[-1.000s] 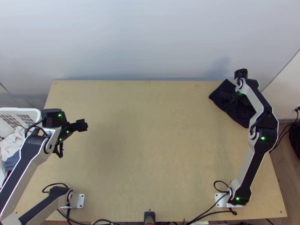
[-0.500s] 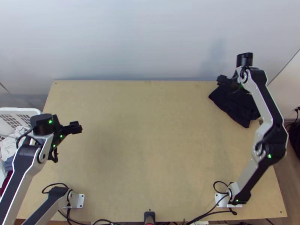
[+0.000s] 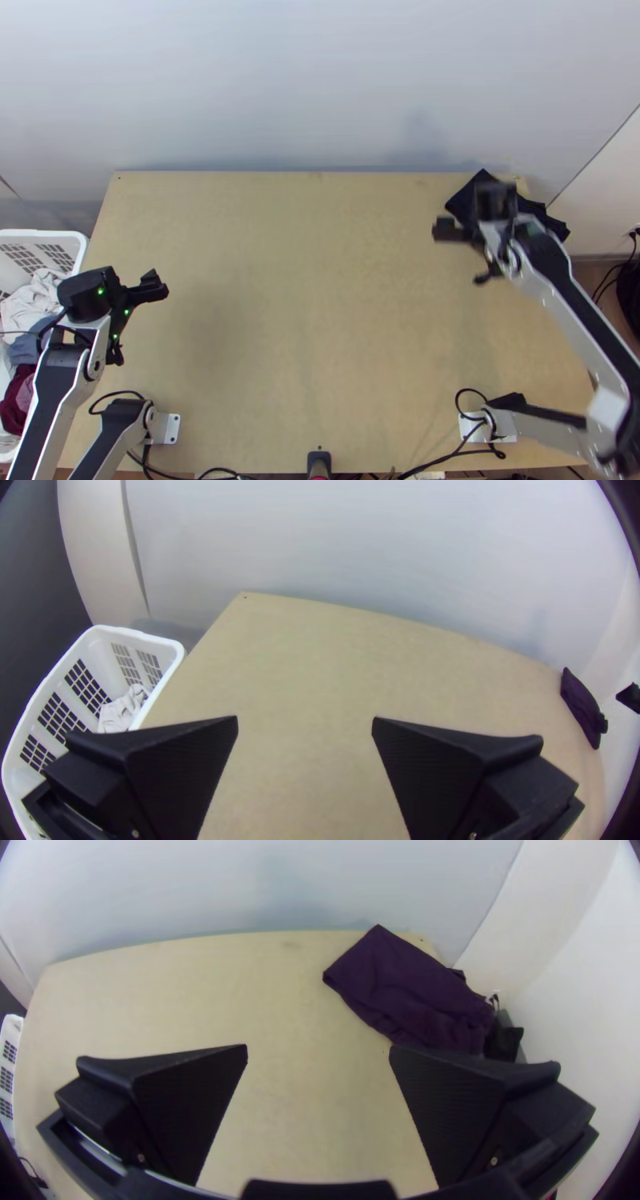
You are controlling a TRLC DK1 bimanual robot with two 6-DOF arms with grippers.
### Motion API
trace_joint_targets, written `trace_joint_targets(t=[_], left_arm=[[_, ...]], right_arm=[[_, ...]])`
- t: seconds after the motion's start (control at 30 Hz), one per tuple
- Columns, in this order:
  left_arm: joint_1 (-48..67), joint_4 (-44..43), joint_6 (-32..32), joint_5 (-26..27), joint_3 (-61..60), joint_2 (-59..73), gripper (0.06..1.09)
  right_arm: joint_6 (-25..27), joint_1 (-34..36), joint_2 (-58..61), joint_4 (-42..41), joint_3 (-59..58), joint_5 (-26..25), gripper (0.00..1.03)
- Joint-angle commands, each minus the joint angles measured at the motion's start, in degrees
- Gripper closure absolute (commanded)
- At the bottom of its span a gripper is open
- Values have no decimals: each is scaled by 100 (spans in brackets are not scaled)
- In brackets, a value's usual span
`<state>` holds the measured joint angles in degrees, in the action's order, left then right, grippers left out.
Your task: Fold the t-shirt
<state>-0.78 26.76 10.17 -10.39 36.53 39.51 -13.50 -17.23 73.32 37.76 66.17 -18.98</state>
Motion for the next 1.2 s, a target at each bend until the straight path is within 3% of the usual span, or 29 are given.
trace_joint_targets(t=[0.0,0.1,0.2,0.4,0.47,0.6,0.67,0.8,0.9,1.03,1.17], left_arm=[[-37,-347,-139,-15,-419,-180,11],[-45,-637,-332,-24,-806,-365,11],[-81,-1130,-578,-33,-1175,-672,11],[-72,-2131,-868,-138,-1816,-1138,11],[-89,-2492,-886,-226,-2019,-1121,11],[-116,-3907,-1404,-305,-2862,-1288,11],[-54,-4258,-1343,-288,-3179,-1665,11],[640,-3986,-1176,-288,-3565,-2773,11],[1290,-2922,-1009,-218,-3662,-3986,11],[1422,-2896,-719,-94,-3662,-3951,11],[1405,-2896,-719,-77,-3662,-3951,11]], right_arm=[[-136,-377,-1962,-664,-2012,-721,4],[418,-632,-3324,-1939,-3075,-1099,6],[480,-746,-3799,-1930,-3550,-1301,4],[1499,-729,-5064,-2941,-5053,-1503,5],[1508,-720,-5223,-2994,-5369,-1512,5],[1833,-667,-5671,-3758,-6090,-1547,5],[2062,-685,-6216,-4066,-6389,-1547,4],[2246,-738,-7270,-4198,-6556,-1529,4],[2193,-729,-7323,-4206,-6564,-1538,4],[1578,-685,-7341,-4224,-6564,-1538,4],[1578,-685,-7341,-4224,-6564,-1538,4]])
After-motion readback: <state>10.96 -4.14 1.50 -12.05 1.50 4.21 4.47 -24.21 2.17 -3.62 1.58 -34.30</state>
